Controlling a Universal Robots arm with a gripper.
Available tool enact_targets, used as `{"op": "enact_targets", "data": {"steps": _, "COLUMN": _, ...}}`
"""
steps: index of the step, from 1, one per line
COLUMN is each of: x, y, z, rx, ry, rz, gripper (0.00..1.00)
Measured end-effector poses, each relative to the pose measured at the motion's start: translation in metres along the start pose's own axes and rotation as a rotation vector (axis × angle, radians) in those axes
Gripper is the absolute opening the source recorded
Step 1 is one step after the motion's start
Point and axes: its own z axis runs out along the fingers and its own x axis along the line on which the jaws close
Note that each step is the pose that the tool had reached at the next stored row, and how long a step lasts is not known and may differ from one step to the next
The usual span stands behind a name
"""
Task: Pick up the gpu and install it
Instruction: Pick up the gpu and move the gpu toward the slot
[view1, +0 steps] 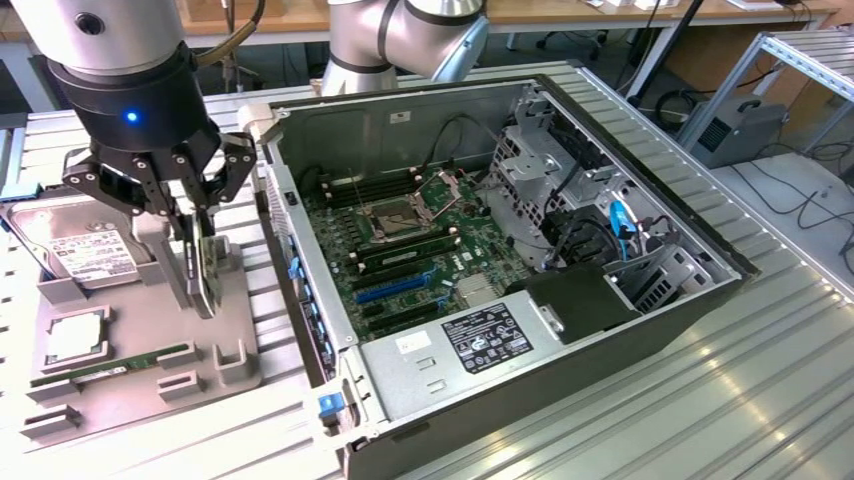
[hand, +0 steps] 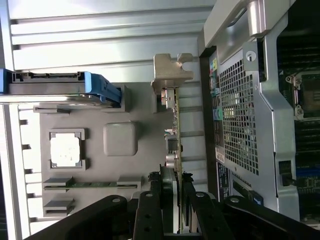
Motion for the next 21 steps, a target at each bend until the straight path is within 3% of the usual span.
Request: {"op": "enact_targets", "data": {"steps": 21, "x": 0.000, "y": 0.0008, "z": -0.0187, "rx": -0.0001, "ry": -0.0001, "rz": 0.000, "gripper": 0.27}}
